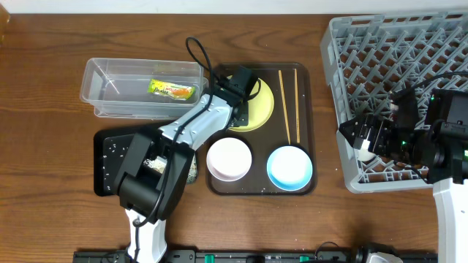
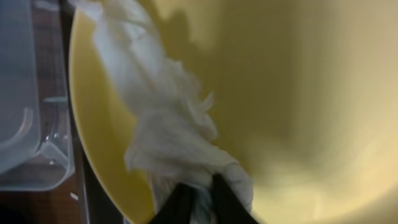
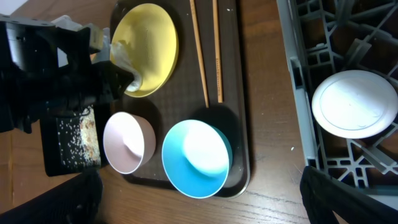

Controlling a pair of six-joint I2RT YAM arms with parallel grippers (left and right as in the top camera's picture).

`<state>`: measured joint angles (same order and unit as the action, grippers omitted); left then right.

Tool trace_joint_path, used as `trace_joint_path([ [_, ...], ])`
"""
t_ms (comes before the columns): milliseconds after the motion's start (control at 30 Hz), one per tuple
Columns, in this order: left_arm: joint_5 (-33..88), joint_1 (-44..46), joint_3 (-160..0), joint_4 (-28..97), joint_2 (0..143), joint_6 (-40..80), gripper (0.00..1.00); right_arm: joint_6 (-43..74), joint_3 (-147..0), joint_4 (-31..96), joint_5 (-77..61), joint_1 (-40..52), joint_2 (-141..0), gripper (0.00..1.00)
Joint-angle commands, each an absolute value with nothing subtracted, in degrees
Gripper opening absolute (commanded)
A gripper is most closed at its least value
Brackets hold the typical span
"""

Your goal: Sort waste into correct bins and load items into the dishwasher rack

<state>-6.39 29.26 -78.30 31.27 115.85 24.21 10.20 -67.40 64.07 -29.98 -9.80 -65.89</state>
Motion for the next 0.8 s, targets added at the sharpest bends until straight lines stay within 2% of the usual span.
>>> trace_joint_path([
  [0, -7.1, 29.1, -78.9, 31.7, 114.2, 24.3, 0.06, 9.7, -68.1, 64.1, -30.2, -10.4, -65.5, 0.99],
  [300, -6.5, 27.5, -81.7, 36.0, 98.6, 24.2, 0.06, 9.7, -68.1, 64.1, -30.2, -10.4, -65.5, 0.99],
  [567, -9.7, 17.0, -81.3, 38.4, 97.2, 24.3, 0.08, 9.7, -68.1, 64.2, -30.2, -10.4, -65.5, 0.99],
  [600, -9.6, 15.8, -81.3, 38.3, 97.9, 24.3, 0.16, 9.7, -68.1, 64.2, -30.2, -10.4, -65.5, 0.99],
  [633, -9.4, 14.5, -81.3, 38.1, 98.8, 24.3, 0.32, 9.7, -68.1, 64.2, -30.2, -10.4, -65.5, 0.99],
  [667, -8.8, 13.5, -81.3, 37.8, 99.6, 24.1, 0.52, 9.7, -68.1, 64.2, -30.2, -10.4, -65.5, 0.99],
  [700, -6.5, 12.5, -81.3, 37.4, 100.2, 22.3, 0.62, 9.7, -68.1, 64.1, -30.2, -10.4, -65.5, 0.99],
  [767, -0.4, 11.4, -81.4, 37.3, 100.5, 17.2, 0.69, 9.8, -68.1, 64.1, -30.2, -10.4, -65.5, 0.99],
])
